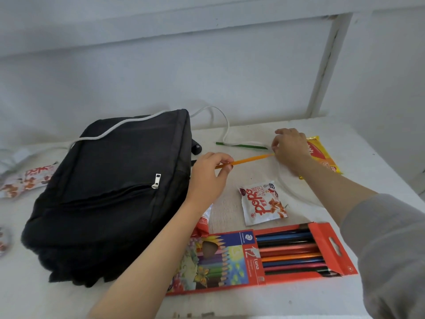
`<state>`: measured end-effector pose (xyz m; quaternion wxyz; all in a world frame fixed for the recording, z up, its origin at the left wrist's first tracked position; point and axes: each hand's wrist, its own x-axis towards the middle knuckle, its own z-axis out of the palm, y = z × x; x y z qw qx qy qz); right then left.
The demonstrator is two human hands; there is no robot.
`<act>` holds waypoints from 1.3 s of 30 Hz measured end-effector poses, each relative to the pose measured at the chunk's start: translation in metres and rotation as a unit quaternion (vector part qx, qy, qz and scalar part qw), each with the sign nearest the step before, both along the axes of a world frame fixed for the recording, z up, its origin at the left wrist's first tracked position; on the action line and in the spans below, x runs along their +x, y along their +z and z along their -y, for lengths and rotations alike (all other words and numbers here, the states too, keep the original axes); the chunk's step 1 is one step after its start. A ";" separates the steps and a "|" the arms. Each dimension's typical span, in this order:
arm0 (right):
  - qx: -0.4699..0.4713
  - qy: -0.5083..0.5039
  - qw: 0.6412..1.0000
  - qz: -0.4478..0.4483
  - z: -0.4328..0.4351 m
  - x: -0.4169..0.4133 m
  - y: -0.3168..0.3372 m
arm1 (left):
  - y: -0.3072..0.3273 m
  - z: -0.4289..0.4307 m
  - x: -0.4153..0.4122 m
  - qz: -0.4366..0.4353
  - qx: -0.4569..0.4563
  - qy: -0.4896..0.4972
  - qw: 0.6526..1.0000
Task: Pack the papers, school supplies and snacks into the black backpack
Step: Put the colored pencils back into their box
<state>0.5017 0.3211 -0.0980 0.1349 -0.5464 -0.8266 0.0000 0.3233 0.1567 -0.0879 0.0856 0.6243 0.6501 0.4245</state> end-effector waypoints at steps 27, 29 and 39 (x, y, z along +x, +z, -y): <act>0.058 -0.043 0.853 -0.518 0.185 0.100 0.053 | 0.021 0.075 0.081 0.256 -0.036 -0.103 0.960; 0.079 -0.035 0.873 -0.480 0.197 0.104 0.047 | 0.019 0.078 0.085 0.248 -0.044 -0.113 0.961; 0.146 -0.035 0.882 -0.446 0.227 0.096 0.030 | 0.010 0.085 0.097 0.162 -0.047 -0.136 0.976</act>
